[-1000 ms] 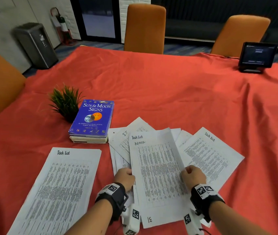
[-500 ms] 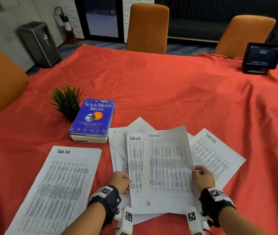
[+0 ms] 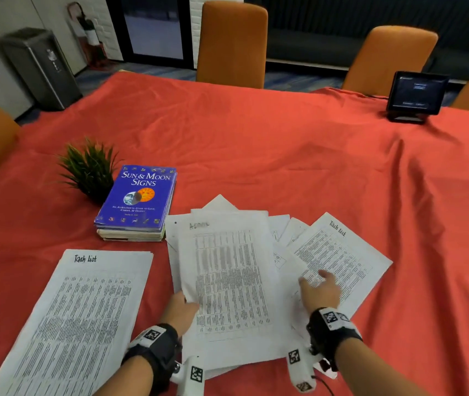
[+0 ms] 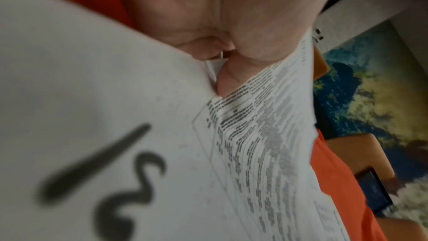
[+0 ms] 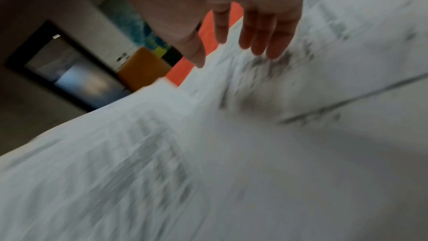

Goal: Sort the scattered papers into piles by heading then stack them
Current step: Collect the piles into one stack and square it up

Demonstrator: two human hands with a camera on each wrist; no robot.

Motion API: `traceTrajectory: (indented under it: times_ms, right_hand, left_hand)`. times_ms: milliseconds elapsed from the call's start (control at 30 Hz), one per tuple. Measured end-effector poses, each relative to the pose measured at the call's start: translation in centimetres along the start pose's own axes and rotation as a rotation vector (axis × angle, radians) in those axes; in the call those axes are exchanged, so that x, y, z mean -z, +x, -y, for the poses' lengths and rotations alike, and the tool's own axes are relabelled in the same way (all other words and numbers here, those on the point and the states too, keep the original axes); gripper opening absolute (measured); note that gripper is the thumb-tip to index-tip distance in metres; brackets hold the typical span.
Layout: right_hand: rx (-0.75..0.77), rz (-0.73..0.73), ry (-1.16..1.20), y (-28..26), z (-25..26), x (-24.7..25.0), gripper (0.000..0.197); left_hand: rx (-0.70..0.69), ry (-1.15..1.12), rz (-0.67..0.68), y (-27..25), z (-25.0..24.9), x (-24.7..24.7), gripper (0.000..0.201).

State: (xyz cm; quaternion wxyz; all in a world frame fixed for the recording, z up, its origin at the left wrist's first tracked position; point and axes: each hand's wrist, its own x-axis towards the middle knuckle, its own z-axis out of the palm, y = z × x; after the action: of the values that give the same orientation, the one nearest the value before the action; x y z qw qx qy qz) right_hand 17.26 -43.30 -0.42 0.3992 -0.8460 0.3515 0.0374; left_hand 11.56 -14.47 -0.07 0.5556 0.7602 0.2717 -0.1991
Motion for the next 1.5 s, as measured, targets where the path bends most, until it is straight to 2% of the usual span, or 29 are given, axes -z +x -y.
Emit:
traceTrajectory:
  times_ms: [33, 100, 267, 400, 500, 567, 700, 767, 867, 933, 1000, 1067, 1133, 1233, 1300, 1367, 1433, 1500]
  right_hand:
    - [-0.079, -0.039, -0.021, 0.8, -0.4, 1.1, 0.060]
    - [-0.171, -0.019, -0.009, 2.4, -1.4, 2.8, 0.062]
    - [0.000, 0.185, -0.057, 4.0, -0.7, 2.9, 0.055]
    - [0.136, 0.281, -0.189, 3.9, 2.2, 1.2, 0.071]
    - [0.118, 0.360, -0.268, 4.4, 4.0, -0.2, 0.078]
    - [0.052, 0.392, -0.264, 4.8, 4.7, -0.9, 0.063]
    - [0.042, 0.488, -0.223, 4.0, 5.8, -0.9, 0.016]
    - [-0.011, 0.601, -0.209, 3.5, 6.0, -0.4, 0.006]
    - [-0.050, 0.851, -0.276, 2.3, 5.5, 0.4, 0.016]
    - [-0.028, 1.049, -0.403, 1.1, 4.8, 0.8, 0.022]
    - [-0.003, 1.138, -0.475, -0.2, 4.2, 0.6, 0.018]
    - [0.018, 1.098, -0.414, -0.8, 4.3, 0.0, 0.024]
    - [0.008, 0.987, -0.237, -1.5, 4.8, -1.0, 0.032]
    - [0.019, 0.826, -0.043, -2.0, 5.9, -2.6, 0.065]
    - [0.035, 0.781, 0.005, -2.6, 6.5, -3.5, 0.081]
    - [0.125, 0.751, -0.061, -3.4, 7.2, -3.8, 0.070]
    - [0.191, 0.744, -0.147, -3.7, 7.4, -4.0, 0.041]
    - [0.237, 0.752, -0.134, -4.0, 7.4, -3.8, 0.022]
  left_hand:
    - [0.012, -0.039, -0.020, 0.1, 0.2, 0.3, 0.023]
    - [0.022, -0.100, -0.088, 0.1, 0.4, 0.7, 0.022]
    - [0.089, -0.164, -0.210, 0.2, 0.4, 1.6, 0.010]
    - [0.135, -0.222, -0.257, 0.9, 1.4, 1.8, 0.021]
    - [0.196, -0.358, -0.245, 1.5, 2.9, 2.1, 0.022]
    - [0.237, -0.411, -0.236, 2.3, 3.9, 2.3, 0.022]
    - [0.302, -0.493, -0.237, 4.3, 6.2, 2.3, 0.039]
    - [0.319, -0.499, -0.240, 4.2, 5.9, 2.0, 0.044]
    - [0.247, -0.331, -0.253, 1.1, 1.2, 1.8, 0.017]
    - [0.171, -0.205, -0.299, 0.9, 0.5, 1.6, 0.018]
    - [0.113, -0.105, -0.291, 0.8, 0.7, 1.0, 0.020]
    - [0.099, -0.017, -0.283, 1.0, 1.1, 0.4, 0.030]
    - [0.094, 0.037, -0.267, 0.9, 0.9, 0.0, 0.031]
    - [0.089, 0.078, -0.249, 0.4, 0.3, -0.1, 0.030]
    - [0.091, 0.087, -0.257, 0.2, 0.1, -0.3, 0.030]
    - [0.095, 0.098, -0.263, 0.1, 0.0, -0.6, 0.031]
    - [0.094, 0.086, -0.257, 0.1, -0.1, -1.0, 0.031]
    - [0.059, 0.031, -0.259, 0.0, -0.2, -0.9, 0.030]
